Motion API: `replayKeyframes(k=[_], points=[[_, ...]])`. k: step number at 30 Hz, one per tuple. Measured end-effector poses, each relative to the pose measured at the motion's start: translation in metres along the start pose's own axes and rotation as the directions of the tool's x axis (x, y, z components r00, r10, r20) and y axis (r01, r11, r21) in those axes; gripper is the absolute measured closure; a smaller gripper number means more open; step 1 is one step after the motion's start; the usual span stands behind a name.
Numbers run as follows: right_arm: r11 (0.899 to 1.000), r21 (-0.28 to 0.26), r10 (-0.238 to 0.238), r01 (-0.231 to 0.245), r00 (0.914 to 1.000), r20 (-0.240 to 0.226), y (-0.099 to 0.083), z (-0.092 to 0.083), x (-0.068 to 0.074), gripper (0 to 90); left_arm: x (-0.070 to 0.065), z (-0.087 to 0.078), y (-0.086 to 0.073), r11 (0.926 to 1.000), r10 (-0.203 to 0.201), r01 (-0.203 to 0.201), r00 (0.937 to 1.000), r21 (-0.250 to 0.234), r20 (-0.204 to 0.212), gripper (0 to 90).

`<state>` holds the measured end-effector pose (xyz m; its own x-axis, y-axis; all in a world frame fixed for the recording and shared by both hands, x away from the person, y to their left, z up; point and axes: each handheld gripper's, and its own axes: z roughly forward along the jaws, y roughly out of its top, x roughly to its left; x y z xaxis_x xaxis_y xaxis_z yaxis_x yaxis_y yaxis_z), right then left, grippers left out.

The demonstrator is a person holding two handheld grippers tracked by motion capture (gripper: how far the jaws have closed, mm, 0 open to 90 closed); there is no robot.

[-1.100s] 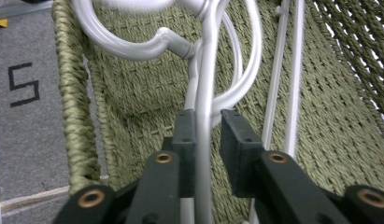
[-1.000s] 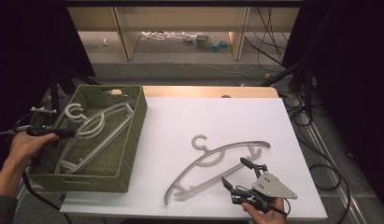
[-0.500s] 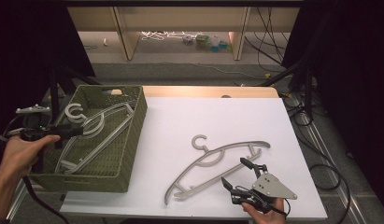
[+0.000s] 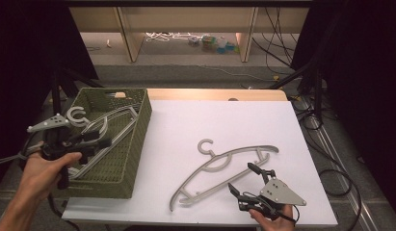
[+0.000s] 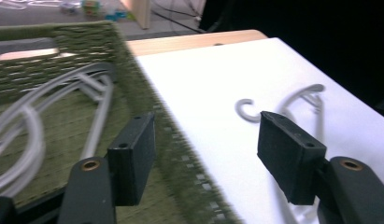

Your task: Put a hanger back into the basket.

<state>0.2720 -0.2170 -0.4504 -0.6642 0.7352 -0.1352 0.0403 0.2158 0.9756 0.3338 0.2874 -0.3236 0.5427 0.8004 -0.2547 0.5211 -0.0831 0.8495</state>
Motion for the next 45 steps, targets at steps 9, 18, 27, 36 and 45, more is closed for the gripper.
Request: replayKeyframes(k=[9,18,27,36,45], points=[[1.000,0.012,0.019,-0.019,0.9998,-0.007,0.000,-0.001,0.001,16.0,-0.037,0.026,-0.006,0.9994,0.035,-0.034,0.9940,-0.011,0.104,34.3],[1.000,-0.015,0.007,-0.008,0.9998,-0.018,-0.001,0.001,-0.001,16.0,-0.068,0.047,-0.015,0.9956,0.094,-0.093,0.9849,-0.011,0.145,34.3],[1.000,0.011,0.028,-0.028,0.9995,-0.014,-0.002,-0.001,-0.002,16.0,-0.096,0.076,-0.034,0.9903,0.122,-0.133,0.9728,0.042,0.197,34.5],[1.000,-0.001,0.008,-0.008,0.9999,-0.011,-0.002,0.001,-0.003,16.0,-0.109,0.109,-0.049,0.9824,0.124,-0.154,0.9621,0.106,0.243,34.1],[0.999,0.003,0.033,-0.033,0.9991,-0.026,-0.002,0.000,-0.002,16.0,-0.116,0.126,-0.051,0.9778,0.129,-0.163,0.9634,0.132,0.235,34.0]])
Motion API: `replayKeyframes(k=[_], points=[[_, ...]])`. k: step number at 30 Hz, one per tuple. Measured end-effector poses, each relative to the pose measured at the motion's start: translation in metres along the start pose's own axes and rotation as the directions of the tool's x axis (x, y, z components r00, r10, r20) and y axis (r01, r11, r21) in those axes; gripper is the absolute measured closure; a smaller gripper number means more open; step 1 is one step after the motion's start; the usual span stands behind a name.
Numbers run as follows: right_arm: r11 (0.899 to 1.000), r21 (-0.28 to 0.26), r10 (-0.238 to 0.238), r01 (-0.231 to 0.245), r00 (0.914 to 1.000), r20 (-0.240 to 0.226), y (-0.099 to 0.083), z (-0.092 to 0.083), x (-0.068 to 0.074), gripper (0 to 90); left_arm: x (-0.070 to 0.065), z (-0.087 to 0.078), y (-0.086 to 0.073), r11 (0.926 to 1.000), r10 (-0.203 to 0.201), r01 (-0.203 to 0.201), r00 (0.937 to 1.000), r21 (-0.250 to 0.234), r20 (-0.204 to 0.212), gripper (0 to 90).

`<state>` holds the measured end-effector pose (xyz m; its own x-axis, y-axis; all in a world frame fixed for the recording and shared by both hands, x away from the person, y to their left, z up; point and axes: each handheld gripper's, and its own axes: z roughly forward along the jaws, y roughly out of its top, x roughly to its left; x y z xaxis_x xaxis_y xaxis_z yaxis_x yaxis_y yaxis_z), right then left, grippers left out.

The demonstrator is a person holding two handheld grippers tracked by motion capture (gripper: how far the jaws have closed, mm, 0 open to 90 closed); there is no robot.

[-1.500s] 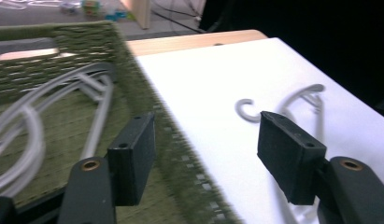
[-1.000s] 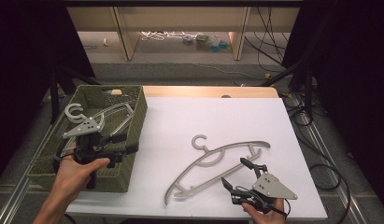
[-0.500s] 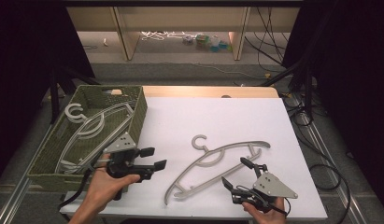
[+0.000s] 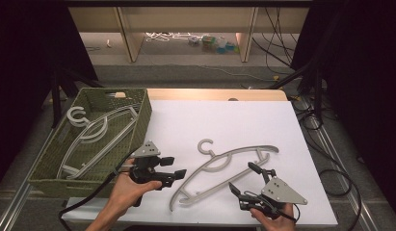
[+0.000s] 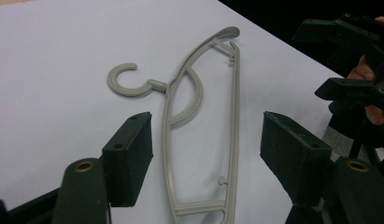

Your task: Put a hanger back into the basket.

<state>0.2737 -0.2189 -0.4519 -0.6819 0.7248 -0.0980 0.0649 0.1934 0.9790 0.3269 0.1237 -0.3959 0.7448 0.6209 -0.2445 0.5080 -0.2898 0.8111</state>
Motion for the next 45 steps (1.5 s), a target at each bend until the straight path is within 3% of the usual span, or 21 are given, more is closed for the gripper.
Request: replayKeyframes(k=[1,2,7,9,10,12,13,15,17,20,21,23,28,33,38,40,42,45], points=[[1.000,-0.009,-0.025,0.026,0.9996,0.015,0.000,0.000,-0.001,16.0,-0.004,0.003,0.001,0.9992,0.036,-0.036,0.9992,0.014,-0.015,33.1],[1.000,-0.007,-0.022,0.022,0.9997,0.012,0.000,0.000,-0.001,16.0,-0.009,0.005,0.002,0.9986,0.053,-0.052,0.9984,0.011,-0.022,32.8],[1.000,-0.002,-0.004,0.004,1.0000,0.007,0.001,-0.001,0.000,16.1,-0.024,0.023,0.011,0.9941,0.100,-0.099,0.9949,0.044,-0.012,33.6],[1.000,-0.010,-0.017,0.017,0.9997,0.016,0.000,-0.001,-0.001,16.0,-0.026,0.031,0.014,0.9963,0.074,-0.075,0.9972,0.044,0.006,34.2],[1.000,-0.007,-0.021,0.021,0.9997,0.010,0.000,-0.001,-0.002,16.1,-0.029,0.034,0.015,0.9938,0.095,-0.094,0.9955,0.058,-0.006,34.0],[1.000,-0.014,-0.024,0.024,0.9995,0.019,0.000,-0.001,-0.002,16.0,-0.031,0.041,0.017,0.9954,0.081,-0.082,0.9966,0.051,0.013,34.2],[1.000,-0.011,-0.019,0.019,0.9997,0.018,0.000,-0.001,-0.002,16.0,-0.030,0.046,0.018,0.9956,0.067,-0.068,0.9974,0.064,0.029,34.6],[1.000,-0.009,-0.024,0.025,0.9996,0.015,0.000,-0.002,-0.002,16.0,-0.028,0.050,0.019,0.9913,0.101,-0.101,0.9949,0.085,0.004,34.4],[1.000,-0.012,-0.028,0.028,0.9995,0.015,0.000,-0.001,-0.002,16.0,-0.026,0.056,0.020,0.9946,0.073,-0.072,0.9974,0.074,-0.003,34.4],[1.000,-0.010,-0.023,0.023,0.9996,0.017,0.000,-0.001,-0.001,16.0,-0.020,0.060,0.021,0.9918,0.085,-0.084,0.9963,0.096,-0.009,34.1],[1.000,-0.011,-0.023,0.023,0.9996,0.016,0.001,-0.001,-0.001,16.0,-0.020,0.062,0.019,0.9934,0.069,-0.067,0.9975,0.093,-0.015,34.0],[1.000,-0.011,-0.023,0.023,0.9996,0.017,0.001,-0.001,-0.001,16.0,-0.017,0.065,0.018,0.9886,0.091,-0.089,0.9959,0.121,-0.007,33.7],[1.000,-0.013,-0.027,0.028,0.9995,0.017,0.001,-0.001,-0.001,16.0,-0.013,0.075,0.013,0.9828,0.088,-0.084,0.9960,0.164,-0.015,32.9],[1.000,-0.010,-0.023,0.023,0.9997,0.012,0.001,-0.001,0.000,16.0,-0.007,0.082,0.011,0.9810,0.086,-0.079,0.9957,0.177,-0.033,32.8],[1.000,-0.009,-0.023,0.023,0.9997,0.011,0.001,-0.001,0.000,16.0,-0.002,0.087,0.009,0.9739,0.087,-0.078,0.9955,0.213,-0.036,31.2],[1.000,-0.008,-0.016,0.016,0.9998,-0.011,0.001,-0.001,0.001,16.1,0.001,0.090,0.007,0.9742,0.076,-0.065,0.9962,0.216,-0.042,31.4],[0.999,-0.003,-0.043,0.043,0.9991,0.001,0.001,-0.001,0.000,16.0,0.006,0.092,0.005,0.9677,0.080,-0.066,0.9955,0.243,-0.049,31.6],[1.000,-0.005,-0.030,0.030,0.9995,0.006,0.001,-0.001,0.000,16.0,0.013,0.096,0.004,0.9593,0.070,-0.049,0.9954,0.278,-0.066,31.8]])
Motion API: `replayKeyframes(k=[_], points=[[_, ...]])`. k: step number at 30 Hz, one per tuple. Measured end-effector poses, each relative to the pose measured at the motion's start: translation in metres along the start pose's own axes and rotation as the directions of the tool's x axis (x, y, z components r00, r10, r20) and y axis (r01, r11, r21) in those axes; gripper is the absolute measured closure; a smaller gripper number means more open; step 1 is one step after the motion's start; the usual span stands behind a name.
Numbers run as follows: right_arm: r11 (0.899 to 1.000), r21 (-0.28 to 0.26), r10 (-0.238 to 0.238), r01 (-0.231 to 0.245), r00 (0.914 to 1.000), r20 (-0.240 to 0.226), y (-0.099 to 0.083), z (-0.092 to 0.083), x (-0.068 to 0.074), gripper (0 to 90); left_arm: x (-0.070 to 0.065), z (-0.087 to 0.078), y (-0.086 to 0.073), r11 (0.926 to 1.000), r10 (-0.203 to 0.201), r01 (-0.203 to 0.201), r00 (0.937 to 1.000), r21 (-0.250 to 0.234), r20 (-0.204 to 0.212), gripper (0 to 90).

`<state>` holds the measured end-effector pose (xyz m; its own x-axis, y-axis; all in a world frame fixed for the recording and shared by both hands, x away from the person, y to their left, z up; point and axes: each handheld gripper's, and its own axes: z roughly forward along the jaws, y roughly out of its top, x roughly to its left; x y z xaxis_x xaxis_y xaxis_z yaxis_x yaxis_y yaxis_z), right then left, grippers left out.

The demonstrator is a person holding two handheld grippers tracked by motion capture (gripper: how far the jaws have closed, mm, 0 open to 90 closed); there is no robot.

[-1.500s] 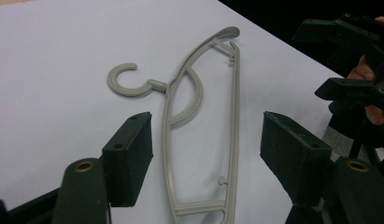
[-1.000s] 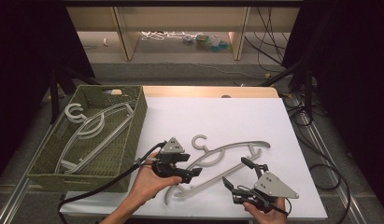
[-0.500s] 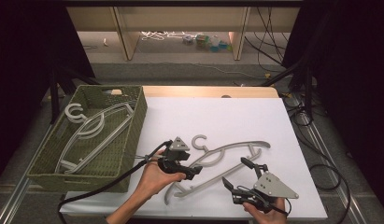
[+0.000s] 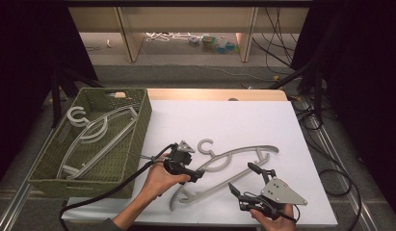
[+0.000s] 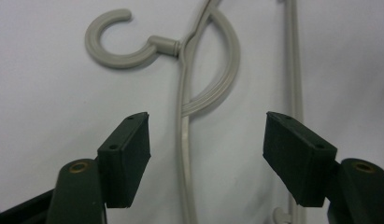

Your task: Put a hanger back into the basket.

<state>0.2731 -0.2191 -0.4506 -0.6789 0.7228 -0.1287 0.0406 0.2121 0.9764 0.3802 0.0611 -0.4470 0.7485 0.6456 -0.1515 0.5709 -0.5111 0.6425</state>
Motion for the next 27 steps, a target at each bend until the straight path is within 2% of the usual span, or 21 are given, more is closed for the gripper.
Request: replayKeyframes(k=[2,4,6,7,9,10,15,19,23,27], points=[[1.000,-0.001,-0.002,0.002,1.0000,0.008,0.000,0.000,0.000,16.0,0.004,0.004,-0.001,0.9994,0.006,-0.007,1.0000,0.034,0.001,33.2],[1.000,0.001,-0.002,0.002,1.0000,0.000,0.000,0.000,0.000,16.0,0.008,0.007,-0.001,0.9954,0.037,-0.038,0.9993,0.088,0.009,33.9],[1.000,0.003,-0.008,0.008,1.0000,-0.004,0.000,0.000,0.000,16.0,0.009,0.011,-0.002,0.9959,0.029,-0.029,0.9996,0.085,0.004,35.9],[1.000,0.003,-0.008,0.008,1.0000,-0.004,0.000,0.000,0.000,16.0,0.011,0.016,-0.004,0.9940,0.035,-0.035,0.9994,0.103,0.000,36.4],[1.000,0.001,-0.015,0.015,0.9999,-0.008,0.000,0.000,-0.001,16.0,0.011,0.022,-0.006,0.9939,0.012,-0.012,0.9999,0.109,-0.006,39.1],[1.000,0.004,-0.015,0.015,0.9999,-0.008,0.000,0.000,-0.001,16.0,0.013,0.022,-0.006,0.9897,0.039,-0.038,0.9992,0.138,-0.004,41.0],[1.000,0.003,-0.009,0.009,1.0000,-0.004,0.000,0.000,0.000,16.0,0.013,0.025,-0.007,0.9880,0.045,-0.043,0.9990,0.148,-0.006,46.7],[1.000,-0.005,-0.011,0.011,0.9999,-0.003,0.000,0.001,0.000,16.0,0.011,0.026,-0.007,0.9839,0.071,-0.068,0.9973,0.165,-0.016,50.5],[1.000,-0.002,-0.005,0.005,1.0000,-0.005,0.000,0.001,0.001,16.0,0.011,0.026,-0.007,0.9831,0.077,-0.073,0.9968,0.168,-0.021,54.8],[1.000,0.004,-0.005,0.005,1.0000,-0.003,0.000,0.001,0.001,16.0,0.007,0.026,-0.007,0.9800,0.100,-0.094,0.9946,0.176,-0.028,55.7]])
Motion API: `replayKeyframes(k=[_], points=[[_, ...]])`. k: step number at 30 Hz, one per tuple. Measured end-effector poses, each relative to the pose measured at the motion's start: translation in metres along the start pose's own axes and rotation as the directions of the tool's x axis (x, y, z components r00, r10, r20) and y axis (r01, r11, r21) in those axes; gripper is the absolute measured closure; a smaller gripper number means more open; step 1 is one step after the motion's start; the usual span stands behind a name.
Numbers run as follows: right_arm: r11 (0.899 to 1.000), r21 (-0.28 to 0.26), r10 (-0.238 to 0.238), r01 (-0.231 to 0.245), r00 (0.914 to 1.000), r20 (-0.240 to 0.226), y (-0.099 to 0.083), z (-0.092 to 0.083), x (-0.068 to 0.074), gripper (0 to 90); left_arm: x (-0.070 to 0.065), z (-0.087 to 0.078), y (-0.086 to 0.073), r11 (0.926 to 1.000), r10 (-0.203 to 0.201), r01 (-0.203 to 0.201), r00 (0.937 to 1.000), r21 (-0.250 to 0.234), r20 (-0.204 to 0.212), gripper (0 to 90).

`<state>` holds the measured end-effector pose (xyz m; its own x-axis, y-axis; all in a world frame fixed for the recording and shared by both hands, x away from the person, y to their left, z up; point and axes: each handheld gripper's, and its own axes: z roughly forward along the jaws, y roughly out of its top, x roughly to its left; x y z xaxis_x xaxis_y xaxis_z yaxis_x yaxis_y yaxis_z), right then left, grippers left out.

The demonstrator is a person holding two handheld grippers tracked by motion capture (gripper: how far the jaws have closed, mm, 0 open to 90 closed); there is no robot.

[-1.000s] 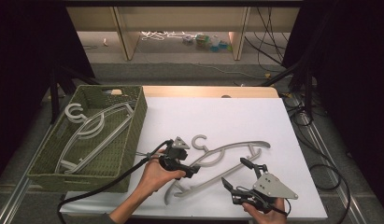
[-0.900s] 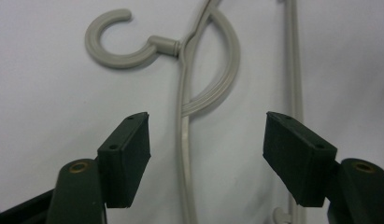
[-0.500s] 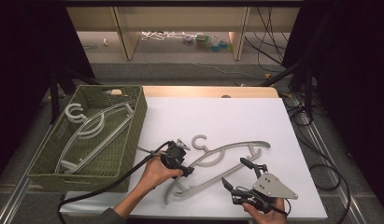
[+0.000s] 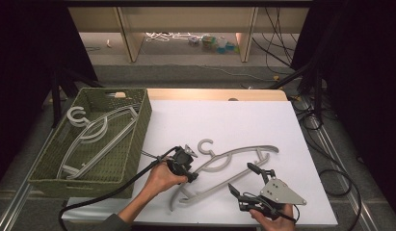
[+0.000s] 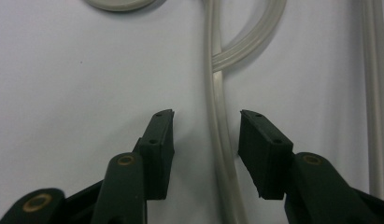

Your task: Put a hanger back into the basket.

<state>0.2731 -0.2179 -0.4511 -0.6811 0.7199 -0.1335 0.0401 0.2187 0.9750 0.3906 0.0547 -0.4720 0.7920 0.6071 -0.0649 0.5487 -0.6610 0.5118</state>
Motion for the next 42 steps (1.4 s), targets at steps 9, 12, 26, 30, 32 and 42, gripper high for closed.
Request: replayKeyframes(k=[9,12,26,30,32,42], points=[[1.000,-0.003,0.000,0.000,1.0000,-0.004,0.0000,0.0000,-0.0001,16.1,-0.0090,0.0003,0.0012,0.9981,0.058,-0.057,0.9976,0.021,-0.039,62.4],[1.000,-0.005,0.000,0.000,1.0000,-0.005,-0.0001,0.0003,0.0001,16.1,-0.0076,0.0002,0.0017,0.9982,0.055,-0.054,0.9981,0.027,-0.029,63.1],[1.000,0.005,-0.018,0.018,0.9998,-0.004,0.0006,0.0001,0.0003,16.1,-0.0076,0.0017,0.0049,0.9989,0.040,-0.040,0.9989,0.025,-0.026,72.5],[1.000,0.003,-0.018,0.018,0.9998,-0.003,0.0006,0.0000,0.0006,16.1,-0.0058,0.0020,0.0052,0.9996,0.021,-0.021,0.9997,0.018,-0.007,78.3],[1.000,0.001,-0.019,0.019,0.9998,-0.005,0.0005,0.0002,0.0003,16.1,-0.0058,0.0020,0.0051,0.9997,0.018,-0.018,0.9998,0.016,-0.010,78.6],[1.000,0.004,-0.020,0.020,0.9998,-0.002,0.0005,0.0000,0.0001,16.2,-0.0052,0.0018,0.0057,0.9996,0.021,-0.021,0.9997,0.018,-0.015,81.4]])
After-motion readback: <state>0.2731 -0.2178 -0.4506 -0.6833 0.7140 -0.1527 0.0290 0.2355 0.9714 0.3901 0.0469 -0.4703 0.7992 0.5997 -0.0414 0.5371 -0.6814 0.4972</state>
